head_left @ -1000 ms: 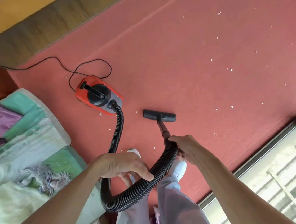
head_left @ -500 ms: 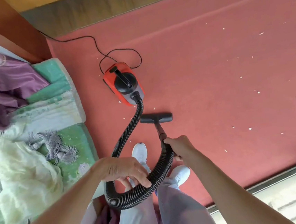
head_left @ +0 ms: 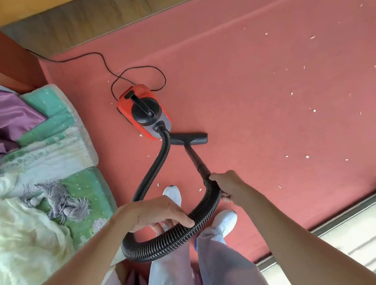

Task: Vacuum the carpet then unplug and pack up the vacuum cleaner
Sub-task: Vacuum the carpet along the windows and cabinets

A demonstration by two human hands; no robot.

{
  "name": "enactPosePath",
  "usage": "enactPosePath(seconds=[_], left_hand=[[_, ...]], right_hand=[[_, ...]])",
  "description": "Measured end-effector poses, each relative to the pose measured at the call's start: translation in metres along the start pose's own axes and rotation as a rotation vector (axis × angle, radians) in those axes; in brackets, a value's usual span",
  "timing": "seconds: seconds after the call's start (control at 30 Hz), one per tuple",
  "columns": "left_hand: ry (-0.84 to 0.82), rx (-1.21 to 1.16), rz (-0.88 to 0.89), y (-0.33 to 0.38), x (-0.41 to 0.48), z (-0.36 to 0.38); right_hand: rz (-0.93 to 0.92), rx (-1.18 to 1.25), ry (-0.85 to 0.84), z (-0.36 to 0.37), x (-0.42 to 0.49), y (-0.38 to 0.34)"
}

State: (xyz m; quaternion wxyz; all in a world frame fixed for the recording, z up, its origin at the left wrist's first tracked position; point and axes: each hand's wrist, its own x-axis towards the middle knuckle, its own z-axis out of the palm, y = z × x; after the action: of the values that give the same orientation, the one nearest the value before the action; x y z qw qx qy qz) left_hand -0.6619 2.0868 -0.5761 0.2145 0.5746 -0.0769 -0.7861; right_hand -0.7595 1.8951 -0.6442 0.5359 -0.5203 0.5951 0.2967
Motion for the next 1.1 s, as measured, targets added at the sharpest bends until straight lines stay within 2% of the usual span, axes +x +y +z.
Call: enactPosePath(seconds=[0.23,0.33,0.53,0.67,0.83,1.1], left_hand=[[-0.059,0.122,0.030,0.057,0.000,-0.021],[-0.131,0.221,0.027,0.079,0.006,-0.017],[-0.164,0.393,-0.069,0.095,0.005,0.004],[-0.122,0.523,-0.114,0.106,0.007,0.024],[0.009,0.721,-0.115,0.112,0.022,0.050],[0.119,0.929,-0.003,0.147,0.028,0.073]], right_hand=[[0.182,0.573,-0.055,-0.029,-0.021,0.019],[0.212,0.739,-0.048,-0.036,-0.027,0.035],[0.264,0.890,-0.063,-0.044,-0.044,0.077],[0.316,1.019,0.015,-0.039,-0.047,0.102],[0.374,1.155,0.020,-0.039,-0.044,0.128],[0.335,1.309,0.040,-0.071,-0.044,0.131]])
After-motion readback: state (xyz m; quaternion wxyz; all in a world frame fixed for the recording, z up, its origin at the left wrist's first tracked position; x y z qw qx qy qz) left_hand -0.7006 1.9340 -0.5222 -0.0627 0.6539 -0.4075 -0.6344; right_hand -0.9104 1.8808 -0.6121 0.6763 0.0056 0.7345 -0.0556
